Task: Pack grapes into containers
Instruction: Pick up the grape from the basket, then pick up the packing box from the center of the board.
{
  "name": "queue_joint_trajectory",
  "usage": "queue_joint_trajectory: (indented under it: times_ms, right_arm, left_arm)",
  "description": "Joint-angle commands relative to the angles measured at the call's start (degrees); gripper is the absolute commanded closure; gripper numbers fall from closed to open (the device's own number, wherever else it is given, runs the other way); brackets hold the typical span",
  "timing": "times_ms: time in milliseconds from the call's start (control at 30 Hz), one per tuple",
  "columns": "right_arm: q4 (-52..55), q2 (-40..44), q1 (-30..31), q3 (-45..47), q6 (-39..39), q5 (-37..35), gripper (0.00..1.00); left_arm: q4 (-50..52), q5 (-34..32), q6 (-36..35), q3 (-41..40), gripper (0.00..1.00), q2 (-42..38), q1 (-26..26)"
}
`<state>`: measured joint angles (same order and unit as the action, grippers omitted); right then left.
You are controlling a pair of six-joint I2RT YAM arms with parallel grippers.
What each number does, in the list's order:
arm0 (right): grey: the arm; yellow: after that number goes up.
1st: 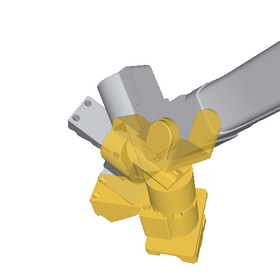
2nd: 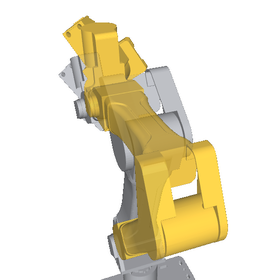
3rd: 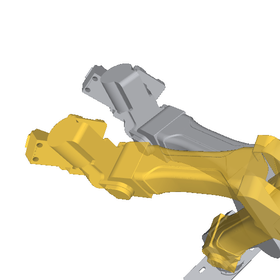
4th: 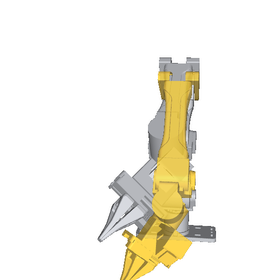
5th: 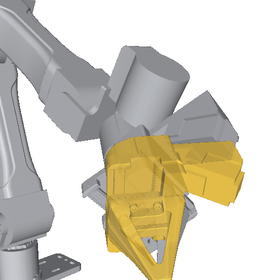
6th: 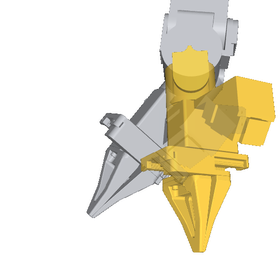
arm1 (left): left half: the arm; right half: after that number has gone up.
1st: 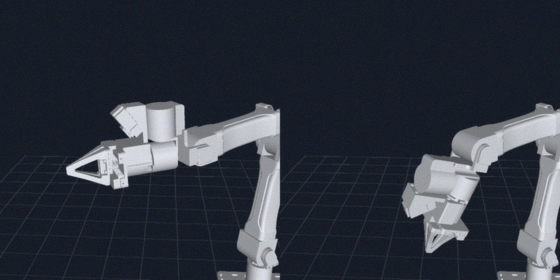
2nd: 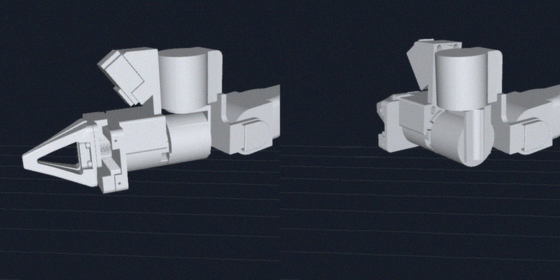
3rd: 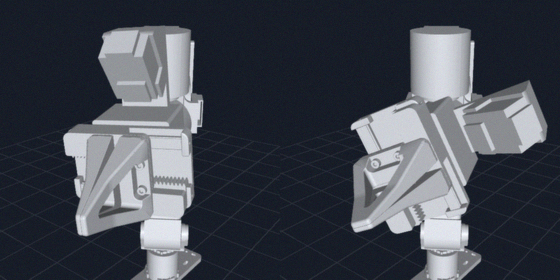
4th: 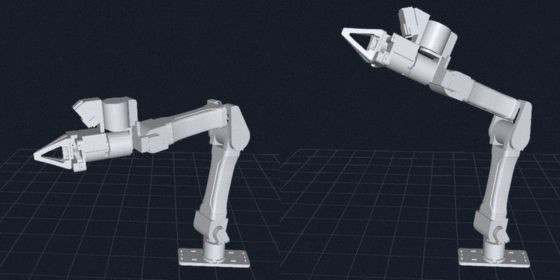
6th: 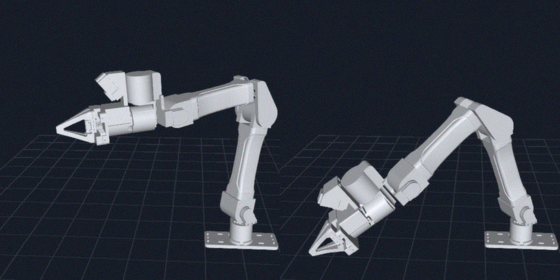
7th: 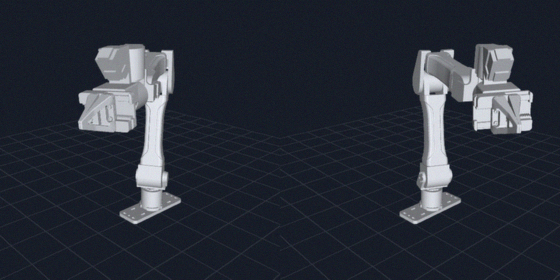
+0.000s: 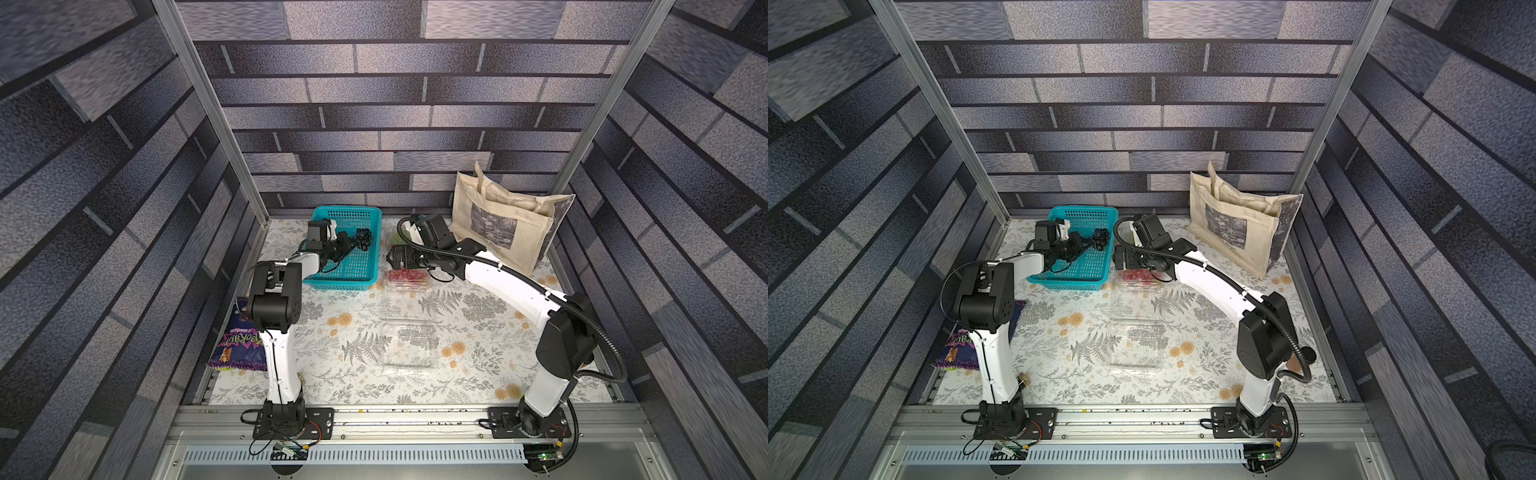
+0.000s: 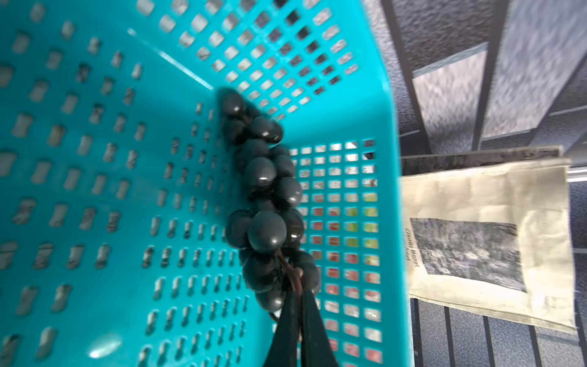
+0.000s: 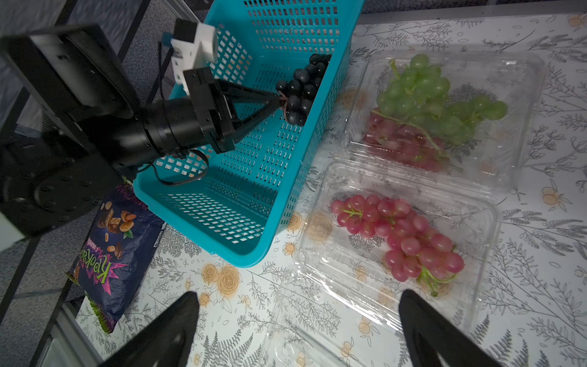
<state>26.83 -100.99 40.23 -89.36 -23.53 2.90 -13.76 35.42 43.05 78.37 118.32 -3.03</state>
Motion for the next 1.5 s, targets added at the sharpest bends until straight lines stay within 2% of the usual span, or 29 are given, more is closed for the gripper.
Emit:
queue_joint_trajectory:
  times_ms: [0,467,700,900,1133,1467]
  right_arm:
    - [1.2,3.8,0.5,2.8,-1.0,-0.9,0.00]
    - [3.4,12.8,0.6,15.3,-3.3,-3.0,0.00]
    - [3.5,18.2,0.5,22.7,-4.9,-4.1,0.00]
    - [3.7,22.0,0.5,27.7,-7.0,-6.2,0.00]
    - [0.6,20.7,0.1,34.4,-7.9,-5.9,0.02]
    - [-5.6,14.3,-2.9,34.8,-7.2,-3.0,0.19]
  left_arm:
    - [5.3,-1.3,-4.0,2.6,1.00,-6.7,-0.4]
    - [19.2,-1.6,-7.7,4.0,1.00,-20.5,-3.7]
    - [29.4,-4.4,-11.7,4.9,1.00,-27.7,-9.7]
    - [33.1,-6.8,-11.7,3.4,1.00,-32.7,-15.0]
    - [32.8,-7.7,-9.5,-1.1,1.00,-37.6,-18.1]
    - [33.7,-7.6,-8.3,-5.3,1.00,-41.8,-19.5]
